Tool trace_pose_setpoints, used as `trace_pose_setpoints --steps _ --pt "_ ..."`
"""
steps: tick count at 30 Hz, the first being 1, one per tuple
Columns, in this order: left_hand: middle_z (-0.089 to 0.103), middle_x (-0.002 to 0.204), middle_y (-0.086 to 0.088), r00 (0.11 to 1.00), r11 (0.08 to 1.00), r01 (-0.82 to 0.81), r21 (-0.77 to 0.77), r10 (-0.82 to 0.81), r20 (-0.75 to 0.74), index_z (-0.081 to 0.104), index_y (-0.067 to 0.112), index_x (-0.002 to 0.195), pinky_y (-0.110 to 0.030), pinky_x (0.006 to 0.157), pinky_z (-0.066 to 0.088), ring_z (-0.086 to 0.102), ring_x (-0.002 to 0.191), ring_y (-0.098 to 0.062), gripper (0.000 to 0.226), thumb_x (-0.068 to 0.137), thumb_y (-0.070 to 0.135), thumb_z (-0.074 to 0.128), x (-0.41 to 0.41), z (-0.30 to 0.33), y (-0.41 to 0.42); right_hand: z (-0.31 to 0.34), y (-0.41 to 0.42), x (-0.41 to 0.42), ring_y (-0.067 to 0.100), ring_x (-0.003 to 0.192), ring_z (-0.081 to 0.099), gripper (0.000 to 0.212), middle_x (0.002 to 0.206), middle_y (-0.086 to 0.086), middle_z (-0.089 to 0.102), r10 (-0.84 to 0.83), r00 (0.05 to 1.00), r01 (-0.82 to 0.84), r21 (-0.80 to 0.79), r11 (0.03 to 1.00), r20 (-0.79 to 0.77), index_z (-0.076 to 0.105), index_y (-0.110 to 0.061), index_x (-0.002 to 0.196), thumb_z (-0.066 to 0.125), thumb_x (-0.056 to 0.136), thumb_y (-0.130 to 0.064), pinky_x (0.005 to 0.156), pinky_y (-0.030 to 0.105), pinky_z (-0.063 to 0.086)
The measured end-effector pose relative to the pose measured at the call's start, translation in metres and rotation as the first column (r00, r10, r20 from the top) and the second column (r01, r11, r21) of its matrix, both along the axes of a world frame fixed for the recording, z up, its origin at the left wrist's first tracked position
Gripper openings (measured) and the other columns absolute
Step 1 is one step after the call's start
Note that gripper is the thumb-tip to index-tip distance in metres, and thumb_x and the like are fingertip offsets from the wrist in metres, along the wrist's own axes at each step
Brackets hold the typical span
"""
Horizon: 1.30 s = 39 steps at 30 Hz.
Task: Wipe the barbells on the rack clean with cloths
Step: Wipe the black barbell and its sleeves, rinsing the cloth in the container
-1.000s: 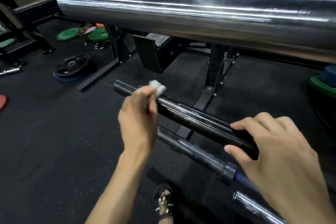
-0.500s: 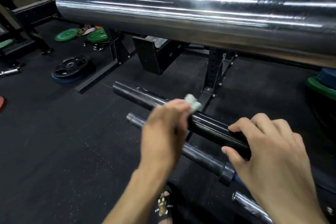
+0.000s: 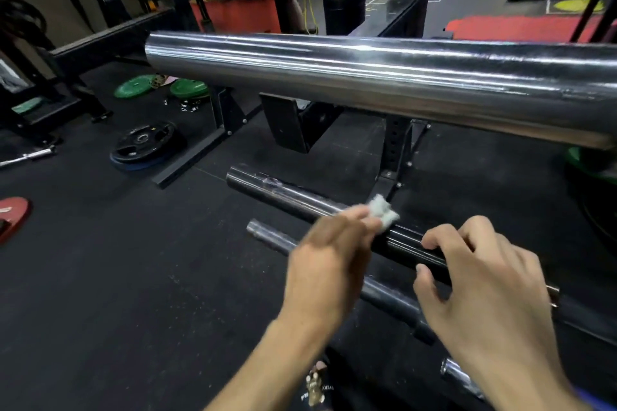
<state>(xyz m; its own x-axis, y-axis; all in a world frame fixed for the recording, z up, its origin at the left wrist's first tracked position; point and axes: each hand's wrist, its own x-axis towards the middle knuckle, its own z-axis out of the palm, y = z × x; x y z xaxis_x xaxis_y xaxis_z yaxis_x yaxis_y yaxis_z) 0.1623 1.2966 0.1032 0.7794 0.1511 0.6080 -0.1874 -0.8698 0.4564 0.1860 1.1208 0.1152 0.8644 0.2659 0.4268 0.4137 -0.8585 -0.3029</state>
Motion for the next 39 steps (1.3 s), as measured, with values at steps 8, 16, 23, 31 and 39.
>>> trace_pose_setpoints --steps 8,16,23,31,39 --pt "0.076 0.106 0.012 0.927 0.927 -0.372 -0.042 0.37 -0.053 0.077 0.026 0.101 -0.032 0.079 0.059 0.072 0.092 -0.013 0.021 0.09 0.009 0.071 0.026 0.019 0.076 -0.001 0.001 0.003 0.019 0.077 0.047 0.042 0.091 -0.006 0.045 -0.023 1.0 0.023 -0.057 0.998 -0.015 0.069 -0.02 0.114 0.08 0.074 -0.025 0.085 0.044 0.047" --pt "0.076 0.111 0.009 0.969 0.965 -0.201 0.168 0.221 -0.11 0.078 0.026 0.108 -0.028 0.08 0.058 0.072 0.094 -0.013 0.018 0.094 0.018 0.07 0.026 0.021 0.085 -0.002 0.006 0.005 0.023 0.085 0.049 0.044 0.099 -0.004 0.05 -0.011 1.0 0.01 -0.108 0.994 -0.005 0.065 -0.022 0.107 0.083 0.066 -0.022 0.081 0.044 0.042" --pt "0.074 0.118 0.01 0.987 0.993 -0.007 0.115 0.026 -0.16 0.079 0.024 0.108 -0.013 0.087 0.05 0.068 0.101 -0.006 0.02 0.094 0.013 0.07 0.014 0.019 0.049 -0.002 0.013 0.007 0.026 0.089 0.052 0.049 0.09 -0.006 0.059 -0.003 1.0 0.003 -0.144 0.99 0.005 0.062 -0.02 0.102 0.083 0.059 -0.015 0.077 0.043 0.04" --pt "0.077 0.107 0.006 0.917 0.946 -0.285 0.155 0.316 -0.244 0.077 0.027 0.109 -0.029 0.08 0.053 0.07 0.094 -0.019 0.019 0.097 0.02 0.064 0.034 0.041 0.093 0.001 0.015 0.007 0.023 0.086 0.045 0.048 0.088 -0.008 0.052 0.008 1.0 -0.008 -0.145 0.989 -0.002 0.06 -0.02 0.1 0.081 0.058 -0.011 0.074 0.041 0.042" --pt "0.077 0.104 -0.001 0.9 0.94 -0.202 0.275 0.289 -0.326 0.076 0.027 0.111 -0.032 0.079 0.05 0.068 0.095 -0.027 0.021 0.098 0.021 0.061 0.04 0.048 0.095 0.004 0.016 0.015 0.021 0.077 0.037 0.051 0.083 -0.007 0.043 0.052 0.998 -0.054 -0.169 0.984 -0.018 0.055 -0.023 0.089 0.081 0.05 -0.005 0.065 0.037 0.037"
